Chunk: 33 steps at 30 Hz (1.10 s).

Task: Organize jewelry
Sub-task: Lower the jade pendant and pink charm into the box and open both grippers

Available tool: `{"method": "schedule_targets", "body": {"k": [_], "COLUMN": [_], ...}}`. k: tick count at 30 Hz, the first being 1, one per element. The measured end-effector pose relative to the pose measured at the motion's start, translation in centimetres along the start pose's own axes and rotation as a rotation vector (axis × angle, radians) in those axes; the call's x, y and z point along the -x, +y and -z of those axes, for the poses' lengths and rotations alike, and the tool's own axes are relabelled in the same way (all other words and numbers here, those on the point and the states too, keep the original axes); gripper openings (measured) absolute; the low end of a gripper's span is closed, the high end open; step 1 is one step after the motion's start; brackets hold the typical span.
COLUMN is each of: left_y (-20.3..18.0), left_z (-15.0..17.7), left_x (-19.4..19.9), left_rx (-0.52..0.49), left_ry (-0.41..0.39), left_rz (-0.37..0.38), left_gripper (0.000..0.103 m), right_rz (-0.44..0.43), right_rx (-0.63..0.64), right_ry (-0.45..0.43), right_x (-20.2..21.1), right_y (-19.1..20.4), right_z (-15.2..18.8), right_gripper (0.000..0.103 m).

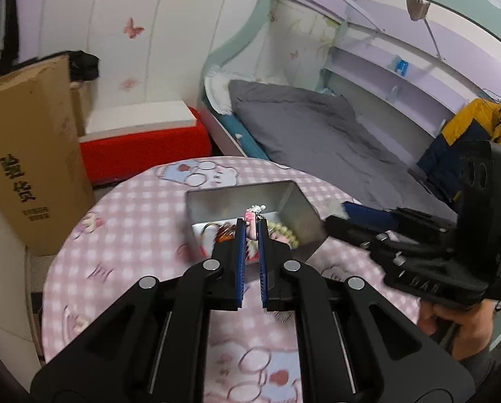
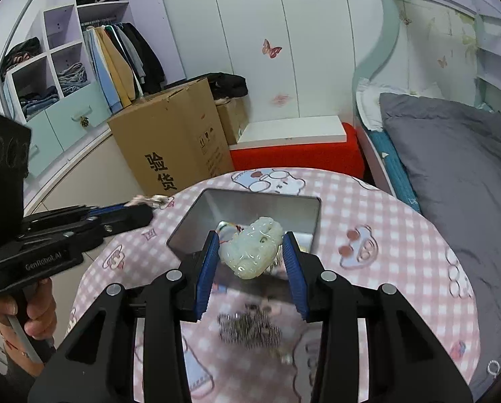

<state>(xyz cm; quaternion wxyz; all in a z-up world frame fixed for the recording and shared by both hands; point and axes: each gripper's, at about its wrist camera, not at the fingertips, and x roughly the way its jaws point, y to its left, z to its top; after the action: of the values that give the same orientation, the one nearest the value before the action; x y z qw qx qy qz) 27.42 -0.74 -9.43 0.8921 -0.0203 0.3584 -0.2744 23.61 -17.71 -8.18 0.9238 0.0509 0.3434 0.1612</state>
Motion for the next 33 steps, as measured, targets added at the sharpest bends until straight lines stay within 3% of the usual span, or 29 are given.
{"method": "schedule_targets", "body": {"k": [7,13,30,32,33], "left_y": [0.3,1.1,1.5,1.4,1.4], "left_z": [-1.0,-0.5,-0.5,-0.5,-0.4], "left_x": [-5.2,-7.3,-7.9,-7.6,-7.4], "left_rx": [-0.006,0.028,0.040,0.041,0.039], "left_ry": [0.105,0.162,0.203,0.199,0.196], "left_rz": [-0.008,-0.007,-0.029,-0.025,-0.035], "left_gripper": [0.007,0.008,0.008,0.012,0.021], "right_rz": [0.007,0.004,-0.009,-0.007,-0.006], "right_rx": [0.037,0.054,0.063,0.057,0.053], "right_ry": [0.073,0.107,0.143,0.131,0.124], "right_x": [-3.9,-5.7,-6.8,-6.4,-6.1], "right_y": [-0.2,-0.2,0.0,-0.1,-0.2], "right_z": [-0.2,0.1,-0.1,0.0,-0.1], "right_gripper": [0.036,0.036,0.037,0.038,0.038]}}
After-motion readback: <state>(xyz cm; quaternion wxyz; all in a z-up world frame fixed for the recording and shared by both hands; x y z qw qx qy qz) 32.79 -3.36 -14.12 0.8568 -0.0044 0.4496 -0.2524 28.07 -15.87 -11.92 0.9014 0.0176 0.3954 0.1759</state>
